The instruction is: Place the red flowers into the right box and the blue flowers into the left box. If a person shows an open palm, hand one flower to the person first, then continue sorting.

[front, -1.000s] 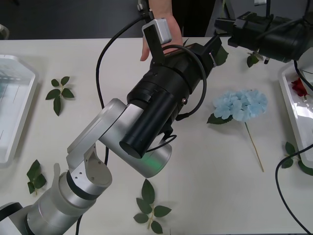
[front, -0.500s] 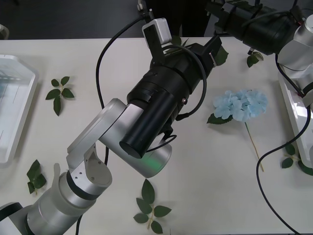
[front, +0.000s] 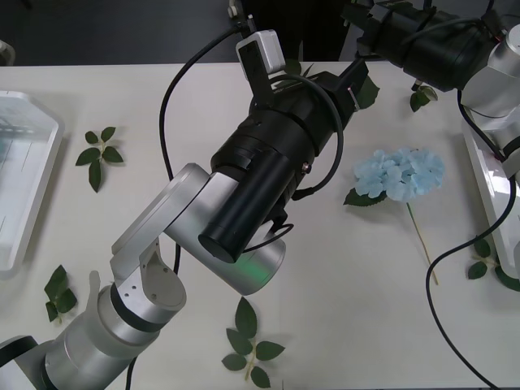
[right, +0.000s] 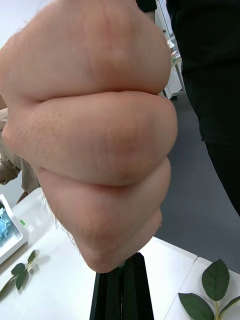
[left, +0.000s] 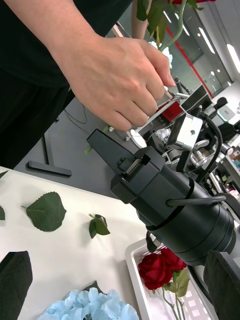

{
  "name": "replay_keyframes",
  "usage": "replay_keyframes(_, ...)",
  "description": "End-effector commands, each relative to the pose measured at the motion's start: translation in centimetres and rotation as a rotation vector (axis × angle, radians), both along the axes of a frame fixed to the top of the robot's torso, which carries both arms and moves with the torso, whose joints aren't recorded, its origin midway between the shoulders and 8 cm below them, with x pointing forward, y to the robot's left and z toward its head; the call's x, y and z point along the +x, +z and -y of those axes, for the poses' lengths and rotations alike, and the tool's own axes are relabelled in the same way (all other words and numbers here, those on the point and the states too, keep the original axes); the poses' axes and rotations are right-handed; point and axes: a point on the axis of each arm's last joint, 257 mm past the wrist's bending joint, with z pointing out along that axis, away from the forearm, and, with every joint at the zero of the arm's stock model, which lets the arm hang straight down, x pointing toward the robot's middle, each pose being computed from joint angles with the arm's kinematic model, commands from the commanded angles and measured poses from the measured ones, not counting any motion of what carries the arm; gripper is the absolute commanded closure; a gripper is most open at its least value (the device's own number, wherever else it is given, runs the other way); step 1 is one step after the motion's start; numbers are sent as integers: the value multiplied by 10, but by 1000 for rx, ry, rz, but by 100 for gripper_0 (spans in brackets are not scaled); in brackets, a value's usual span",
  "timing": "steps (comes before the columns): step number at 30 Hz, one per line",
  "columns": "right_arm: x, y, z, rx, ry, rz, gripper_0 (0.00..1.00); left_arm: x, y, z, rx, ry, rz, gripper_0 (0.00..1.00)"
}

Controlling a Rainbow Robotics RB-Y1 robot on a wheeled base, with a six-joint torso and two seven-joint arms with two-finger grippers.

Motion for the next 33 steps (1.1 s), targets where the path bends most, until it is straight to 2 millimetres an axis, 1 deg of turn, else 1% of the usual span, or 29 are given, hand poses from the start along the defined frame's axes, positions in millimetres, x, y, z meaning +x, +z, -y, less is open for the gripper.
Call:
replay_keyframes(1, -3, 42, -16, 32, 34, 55, 90, -14, 29, 20, -36, -48, 50, 0)
replay_keyframes(3, -4, 43, -17, 32, 38, 56, 50, -14, 29, 20, -36, -48, 50, 0)
replay_keyframes(5, -4, 43, -17, 31, 41, 56, 27, -14, 29, 20, -36, -48, 50, 0)
replay_keyframes(6, -4, 42, -17, 31, 42, 54, 23, -14, 29, 20, -36, -48, 50, 0)
replay_keyframes(7, -6, 41, -19, 29, 49, 54, 16, -14, 29, 20, -36, -48, 50, 0)
replay_keyframes(9, -8, 40, -20, 26, 58, 53, 11, -14, 29, 20, -36, -48, 50, 0)
replay_keyframes(11, -9, 40, -22, 23, 67, 52, 9, -14, 29, 20, -36, -48, 50, 0)
replay_keyframes(16, -12, 37, -23, 13, 80, 51, 9, -14, 29, 20, -36, -48, 50, 0)
replay_keyframes(20, -13, 28, -20, -37, 83, 49, 9, -14, 29, 20, -36, -48, 50, 0)
replay_keyframes(23, -16, 13, -15, -114, 93, 39, 9, -14, 29, 20, -36, -48, 50, 0)
replay_keyframes(24, -19, -1, -11, -159, 104, 20, 9, -14, 29, 20, -36, -48, 50, 0)
replay_keyframes(26, -24, -16, -9, -191, 122, -3, 9, -14, 29, 20, -36, -48, 50, 0)
replay_keyframes(27, -31, -32, -7, -221, 145, -30, 9, -14, 29, 20, -36, -48, 50, 0)
replay_keyframes(28, -34, -38, -7, -234, 156, -39, 9, -14, 29, 20, -36, -48, 50, 0)
replay_keyframes(30, -48, -62, -6, -277, 206, -80, 9, -14, 29, 20, -36, -48, 50, 0)
replay_keyframes(31, -52, -67, -5, -286, 217, -89, 9, -14, 29, 20, -36, -48, 50, 0)
replay_keyframes(32, -57, -77, -2, -307, 229, -105, 9, -14, 29, 20, -36, -48, 50, 0)
replay_keyframes(33, -64, -90, 1, -310, 244, -172, 9, -14, 29, 20, -36, -48, 50, 0)
